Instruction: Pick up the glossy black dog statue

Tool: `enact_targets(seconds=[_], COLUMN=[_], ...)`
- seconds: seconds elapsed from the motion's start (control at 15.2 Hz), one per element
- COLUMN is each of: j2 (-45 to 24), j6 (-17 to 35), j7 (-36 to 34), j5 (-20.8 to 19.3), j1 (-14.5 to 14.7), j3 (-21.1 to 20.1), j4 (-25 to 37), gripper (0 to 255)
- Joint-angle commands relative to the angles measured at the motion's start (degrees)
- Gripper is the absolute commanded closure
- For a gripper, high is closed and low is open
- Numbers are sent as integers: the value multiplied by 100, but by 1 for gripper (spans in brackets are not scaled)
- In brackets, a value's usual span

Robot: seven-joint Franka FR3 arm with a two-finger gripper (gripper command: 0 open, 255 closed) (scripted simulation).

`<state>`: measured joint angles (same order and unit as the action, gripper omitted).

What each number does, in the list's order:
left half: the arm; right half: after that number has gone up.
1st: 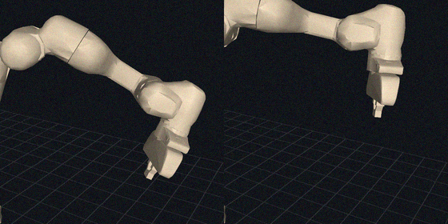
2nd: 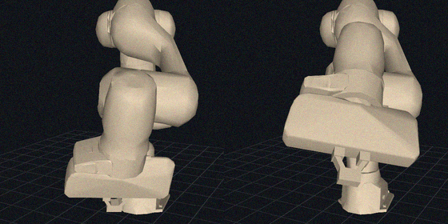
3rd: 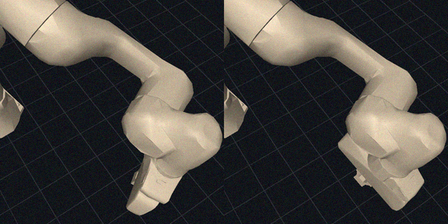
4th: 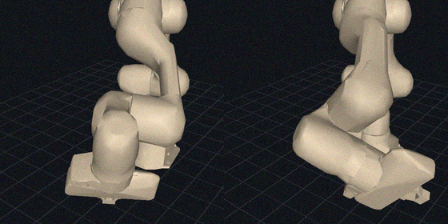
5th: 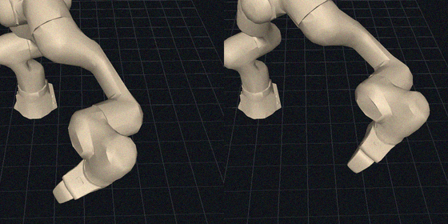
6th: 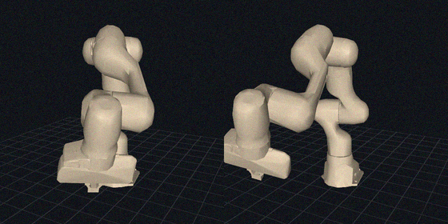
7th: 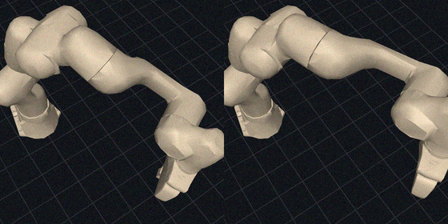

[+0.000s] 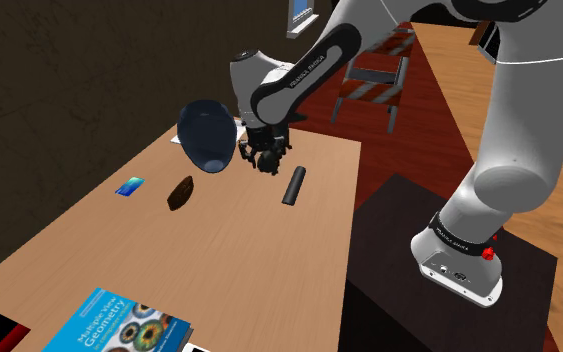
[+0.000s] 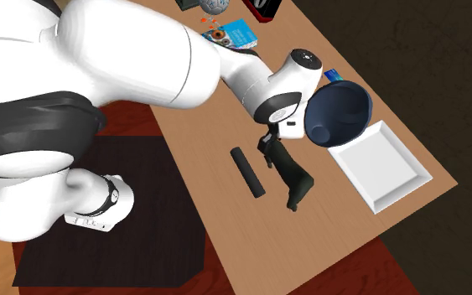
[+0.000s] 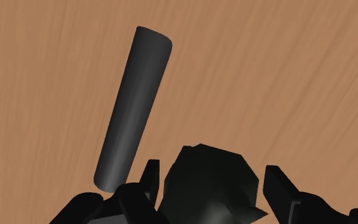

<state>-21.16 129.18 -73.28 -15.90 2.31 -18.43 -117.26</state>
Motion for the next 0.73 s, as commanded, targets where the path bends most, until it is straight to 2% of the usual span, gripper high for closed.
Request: enact_targets(seconds=[0.0, 0.66], j2=[117, 527], j6=[-120, -621], j7=[60, 244], j5=[62, 289], j1=[-27, -86], j3=[-26, -114], j4=[15, 143], gripper=[255, 255])
